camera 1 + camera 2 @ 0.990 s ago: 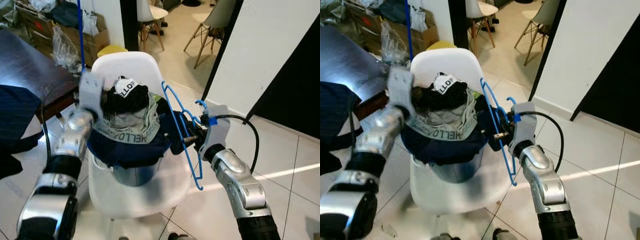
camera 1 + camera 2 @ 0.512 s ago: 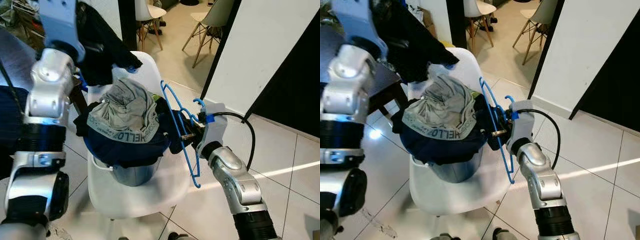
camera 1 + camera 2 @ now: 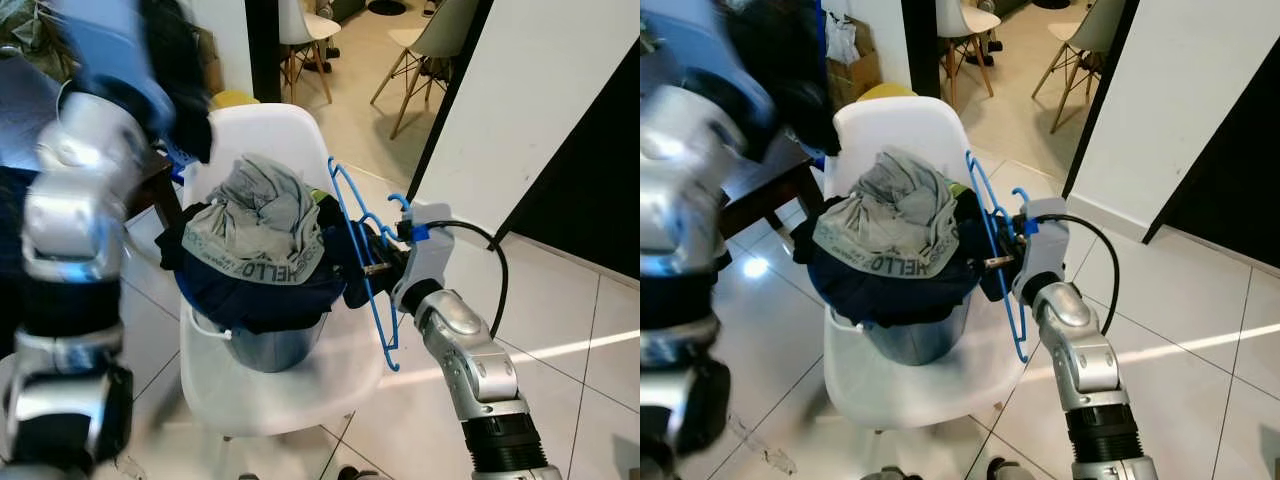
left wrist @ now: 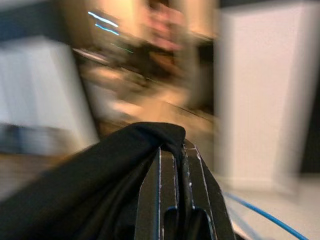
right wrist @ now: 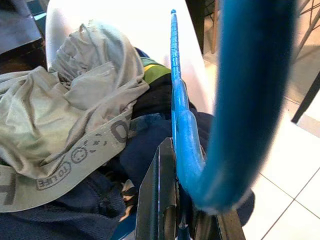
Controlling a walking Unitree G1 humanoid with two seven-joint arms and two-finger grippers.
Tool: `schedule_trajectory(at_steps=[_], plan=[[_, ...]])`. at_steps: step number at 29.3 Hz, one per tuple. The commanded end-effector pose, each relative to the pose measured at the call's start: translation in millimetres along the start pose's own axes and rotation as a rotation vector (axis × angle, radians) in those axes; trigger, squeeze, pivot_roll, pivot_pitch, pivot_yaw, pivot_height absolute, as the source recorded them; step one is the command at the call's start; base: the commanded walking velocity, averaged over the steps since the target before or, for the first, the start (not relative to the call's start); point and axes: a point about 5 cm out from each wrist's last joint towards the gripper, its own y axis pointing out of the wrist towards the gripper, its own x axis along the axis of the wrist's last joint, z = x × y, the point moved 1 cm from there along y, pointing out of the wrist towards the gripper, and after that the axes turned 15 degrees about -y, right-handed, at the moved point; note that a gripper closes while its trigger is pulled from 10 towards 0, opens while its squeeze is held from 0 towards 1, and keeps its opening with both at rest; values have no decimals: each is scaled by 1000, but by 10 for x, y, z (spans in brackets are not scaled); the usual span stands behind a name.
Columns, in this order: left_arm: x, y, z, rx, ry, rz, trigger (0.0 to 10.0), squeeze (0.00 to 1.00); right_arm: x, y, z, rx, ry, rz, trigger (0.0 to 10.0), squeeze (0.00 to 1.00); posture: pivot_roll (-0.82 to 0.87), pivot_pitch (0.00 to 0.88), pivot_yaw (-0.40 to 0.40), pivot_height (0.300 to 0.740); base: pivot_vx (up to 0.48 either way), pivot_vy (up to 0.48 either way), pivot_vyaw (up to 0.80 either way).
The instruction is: Hang hanger
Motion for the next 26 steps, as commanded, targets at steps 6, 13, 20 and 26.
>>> schedule_trajectory(at_steps=[6,13,20,26], plan=[[-225,-80,-420,-108,-146,97,0,0,-64,14,36,9,16,18,10000,0,3,166,25,740,0,0,0],[-615,-402,-746,-206,-248,381,0,0,-80,16,36,11,24,19,10000,0,10,169,26,740,0,0,0],[-718,-574,-831,-290,-251,505,0,0,-95,17,38,14,25,20,10000,0,9,169,24,740,0,0,0],[-685,-666,-887,-370,-262,539,0,0,-97,24,36,16,23,23,10000,0,4,168,24,740,0,0,0]])
